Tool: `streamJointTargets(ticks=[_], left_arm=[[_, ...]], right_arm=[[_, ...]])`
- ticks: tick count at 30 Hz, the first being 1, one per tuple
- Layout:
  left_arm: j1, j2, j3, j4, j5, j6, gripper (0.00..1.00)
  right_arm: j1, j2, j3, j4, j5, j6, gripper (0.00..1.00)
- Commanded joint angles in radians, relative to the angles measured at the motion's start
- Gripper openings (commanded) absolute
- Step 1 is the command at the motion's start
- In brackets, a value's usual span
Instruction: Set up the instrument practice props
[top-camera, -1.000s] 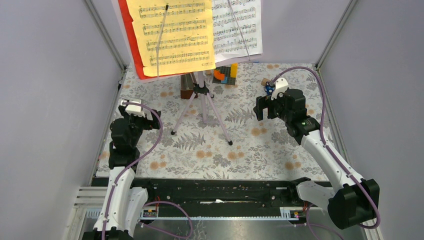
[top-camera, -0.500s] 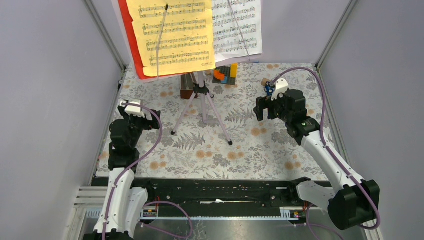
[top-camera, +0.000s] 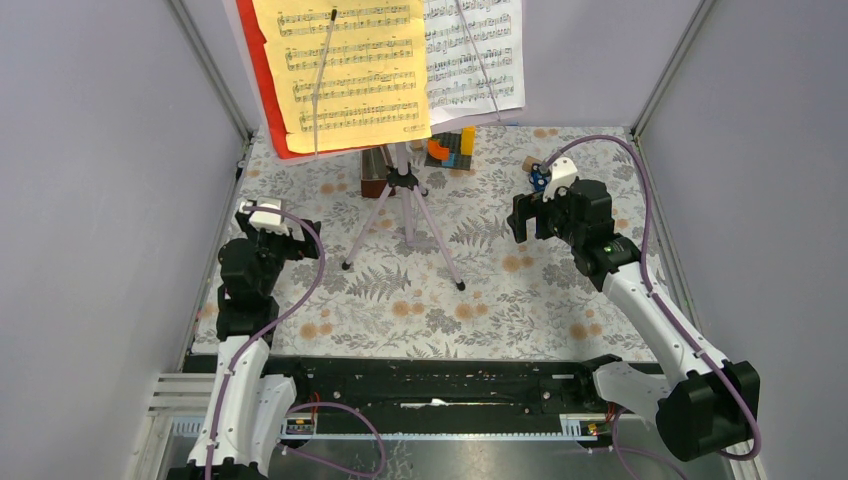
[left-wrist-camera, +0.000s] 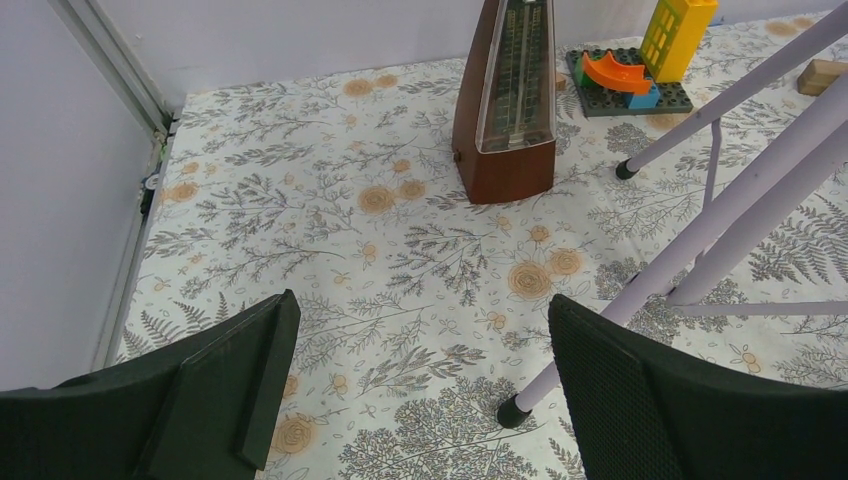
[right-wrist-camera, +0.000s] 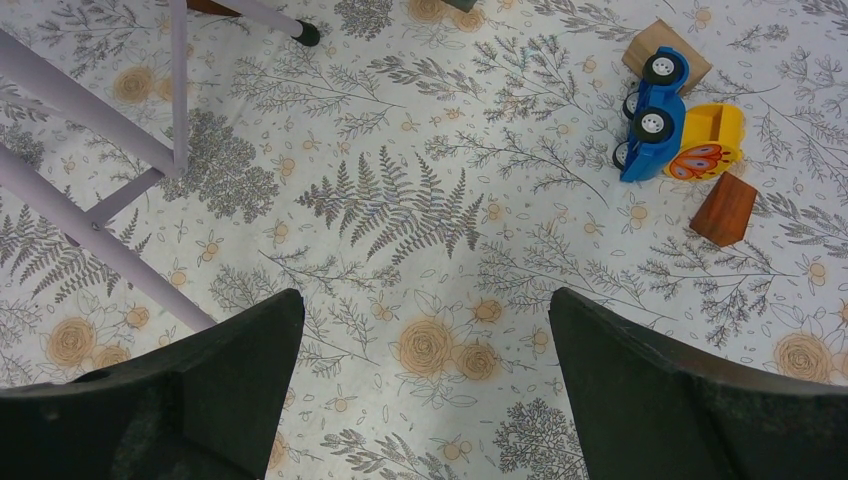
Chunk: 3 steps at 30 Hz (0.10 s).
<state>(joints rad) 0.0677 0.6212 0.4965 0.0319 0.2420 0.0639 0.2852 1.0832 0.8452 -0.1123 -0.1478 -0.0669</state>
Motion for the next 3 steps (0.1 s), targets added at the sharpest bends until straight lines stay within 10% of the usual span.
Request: streamJointTargets(ticks=[1, 3], left_arm=[[0.008, -0.013, -0.006, 0.034, 0.026, 0.015, 0.99], [0.009, -0.014, -0.006, 0.032, 0.027, 0.015, 0.99]], right_arm=[[-0.004, -0.027, -0.001, 0.049, 0.016, -0.013, 0.99], [-0.004, -0.027, 0.001, 0.048, 0.017, -0.011, 0.99]])
